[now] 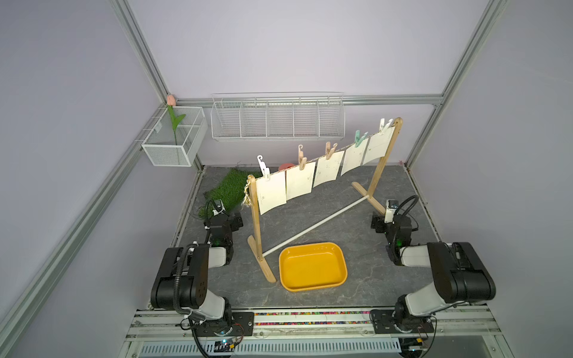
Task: Remove the postcards from the strings
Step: Adjust the clothesline at the center of the board.
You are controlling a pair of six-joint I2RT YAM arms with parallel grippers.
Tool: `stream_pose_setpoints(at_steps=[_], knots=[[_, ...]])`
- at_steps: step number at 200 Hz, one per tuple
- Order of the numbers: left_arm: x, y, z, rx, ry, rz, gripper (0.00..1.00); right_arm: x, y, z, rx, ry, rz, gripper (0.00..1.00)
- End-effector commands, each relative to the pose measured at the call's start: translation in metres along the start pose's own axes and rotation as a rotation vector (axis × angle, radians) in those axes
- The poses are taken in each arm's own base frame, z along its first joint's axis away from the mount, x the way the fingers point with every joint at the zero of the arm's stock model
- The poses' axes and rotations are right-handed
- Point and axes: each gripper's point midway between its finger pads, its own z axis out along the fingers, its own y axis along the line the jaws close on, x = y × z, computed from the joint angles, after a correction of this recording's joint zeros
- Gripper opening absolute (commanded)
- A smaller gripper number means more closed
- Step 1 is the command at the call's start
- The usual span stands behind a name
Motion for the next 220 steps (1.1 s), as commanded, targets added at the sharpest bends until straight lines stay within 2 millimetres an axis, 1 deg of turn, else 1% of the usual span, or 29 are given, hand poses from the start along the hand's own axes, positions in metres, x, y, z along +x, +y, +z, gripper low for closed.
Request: stream_pose_setpoints(at_steps=[1, 202, 210, 220], knots=[[-0.017, -0.001, 0.001, -0.005, -0.041, -0.016, 0.99, -0.009, -0.003, 0.001, 0.009, -0.028, -0.006, 0.89], [-0.017, 0.000, 0.001, 0.010, -0.041, -0.023, 0.99, -0.009, -0.003, 0.000, 0.009, -0.031, -0.006, 0.89], [-0.022, 0.000, -0.001, 0.011, -0.061, -0.018, 0.99, -0.011, -0.004, 0.000, 0.016, -0.038, -0.004, 0.89], [-0.031, 0.000, -0.008, 0.019, -0.096, -0.017, 0.99, -0.014, -0.006, -0.002, 0.029, -0.034, 0.003, 0.89]])
